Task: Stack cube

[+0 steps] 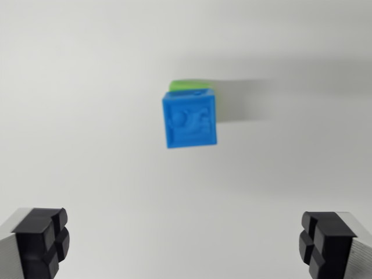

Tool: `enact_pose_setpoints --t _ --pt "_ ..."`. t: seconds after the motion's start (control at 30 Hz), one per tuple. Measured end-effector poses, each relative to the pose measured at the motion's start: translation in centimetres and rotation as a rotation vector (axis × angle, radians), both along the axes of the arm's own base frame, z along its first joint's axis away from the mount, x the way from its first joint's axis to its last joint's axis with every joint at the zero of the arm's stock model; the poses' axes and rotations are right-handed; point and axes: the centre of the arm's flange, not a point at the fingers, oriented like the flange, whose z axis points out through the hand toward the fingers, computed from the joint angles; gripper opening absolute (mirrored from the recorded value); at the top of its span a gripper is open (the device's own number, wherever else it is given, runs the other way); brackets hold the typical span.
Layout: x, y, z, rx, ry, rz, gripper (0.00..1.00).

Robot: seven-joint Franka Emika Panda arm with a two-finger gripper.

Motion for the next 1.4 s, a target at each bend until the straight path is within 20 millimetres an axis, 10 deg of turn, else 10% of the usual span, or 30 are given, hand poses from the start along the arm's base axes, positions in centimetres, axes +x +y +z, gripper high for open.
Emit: enact_pose_setpoints --t 0.7,1.4 --pt "0.0 -0.1 5.2 0.001 0.000 -0.001 1.00" --pt "0.1 -0.1 5.7 0.001 0.001 -0.001 1.00"
